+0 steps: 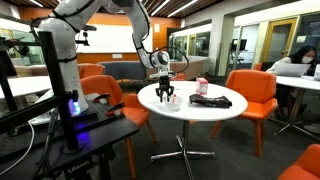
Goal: Move the bowl to the left
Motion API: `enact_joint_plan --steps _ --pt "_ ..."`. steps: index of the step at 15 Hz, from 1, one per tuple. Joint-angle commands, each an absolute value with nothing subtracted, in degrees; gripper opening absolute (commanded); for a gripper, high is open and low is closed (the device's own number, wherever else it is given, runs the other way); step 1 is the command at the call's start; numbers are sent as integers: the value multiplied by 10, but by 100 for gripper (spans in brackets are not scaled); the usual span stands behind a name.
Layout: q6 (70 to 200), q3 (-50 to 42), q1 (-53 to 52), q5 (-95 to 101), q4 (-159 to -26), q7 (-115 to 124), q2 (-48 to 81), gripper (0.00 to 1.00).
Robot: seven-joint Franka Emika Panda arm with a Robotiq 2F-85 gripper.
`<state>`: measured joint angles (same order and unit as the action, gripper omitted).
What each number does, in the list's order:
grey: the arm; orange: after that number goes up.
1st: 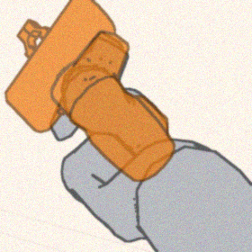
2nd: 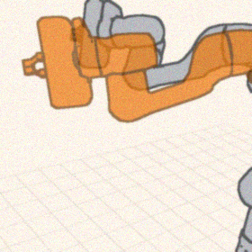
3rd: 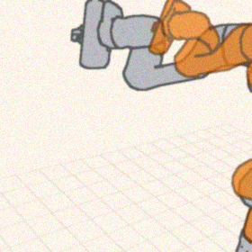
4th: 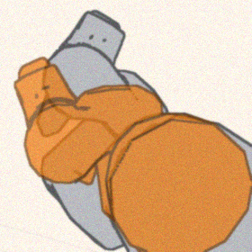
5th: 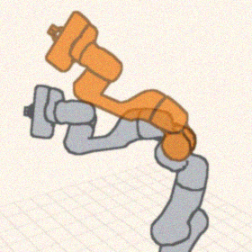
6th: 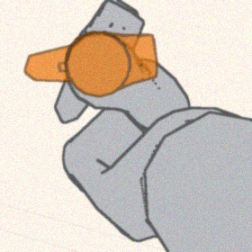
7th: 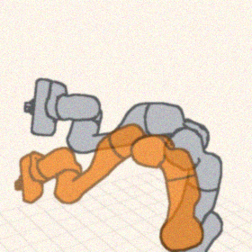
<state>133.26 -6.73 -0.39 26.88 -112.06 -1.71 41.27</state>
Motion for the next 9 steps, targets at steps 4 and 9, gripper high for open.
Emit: enact_joint_plan --steps 4,9 --pt "1324 -73 -26 299 -1105 -25 427 1" --pt "1332 -65 -35 302 -1111 -28 417 3"
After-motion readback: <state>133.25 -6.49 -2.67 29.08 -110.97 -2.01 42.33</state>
